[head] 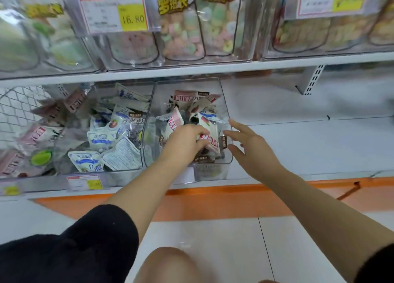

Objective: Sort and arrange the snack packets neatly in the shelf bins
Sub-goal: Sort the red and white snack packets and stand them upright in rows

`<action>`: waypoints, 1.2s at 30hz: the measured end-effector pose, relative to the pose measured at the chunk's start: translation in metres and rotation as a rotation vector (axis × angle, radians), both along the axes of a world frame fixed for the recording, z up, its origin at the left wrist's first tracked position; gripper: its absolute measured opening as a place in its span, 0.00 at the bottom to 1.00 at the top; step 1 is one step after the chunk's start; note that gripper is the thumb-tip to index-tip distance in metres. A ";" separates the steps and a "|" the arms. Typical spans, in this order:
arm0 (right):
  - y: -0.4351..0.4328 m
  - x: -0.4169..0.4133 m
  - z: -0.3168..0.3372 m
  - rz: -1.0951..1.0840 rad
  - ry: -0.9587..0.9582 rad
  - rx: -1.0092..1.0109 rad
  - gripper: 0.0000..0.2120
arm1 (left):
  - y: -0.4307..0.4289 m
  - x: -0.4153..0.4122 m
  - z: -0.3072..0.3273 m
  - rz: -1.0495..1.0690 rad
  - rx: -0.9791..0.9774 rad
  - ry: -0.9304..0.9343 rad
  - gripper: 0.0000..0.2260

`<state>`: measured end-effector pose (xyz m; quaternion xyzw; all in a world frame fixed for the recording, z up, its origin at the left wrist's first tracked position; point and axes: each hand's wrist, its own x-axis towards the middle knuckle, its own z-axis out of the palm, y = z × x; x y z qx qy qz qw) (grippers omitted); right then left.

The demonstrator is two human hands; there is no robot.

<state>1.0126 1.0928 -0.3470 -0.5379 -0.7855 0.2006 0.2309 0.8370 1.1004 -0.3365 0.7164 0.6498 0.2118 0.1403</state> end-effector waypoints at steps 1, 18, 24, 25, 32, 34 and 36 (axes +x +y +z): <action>0.001 0.000 0.001 0.011 -0.023 -0.019 0.19 | 0.001 0.001 0.002 0.014 0.028 -0.036 0.10; -0.059 -0.025 0.064 -0.125 0.416 0.015 0.03 | -0.069 -0.037 0.069 -0.043 -0.188 -0.851 0.08; -0.065 -0.028 0.054 -0.276 0.491 -0.012 0.03 | -0.070 -0.076 0.043 0.048 -0.095 -0.579 0.09; -0.064 -0.029 0.053 -0.301 0.494 -0.007 0.03 | -0.067 -0.082 0.039 0.049 -0.081 -0.539 0.08; -0.055 -0.044 0.040 -0.448 0.549 0.039 0.04 | -0.017 -0.098 0.025 0.006 -0.001 -0.272 0.11; -0.053 -0.047 0.036 -0.472 0.556 0.051 0.03 | -0.002 -0.096 0.025 -0.026 0.033 -0.193 0.09; -0.051 -0.049 0.032 -0.491 0.565 0.057 0.03 | 0.011 -0.089 0.025 -0.043 0.062 -0.008 0.12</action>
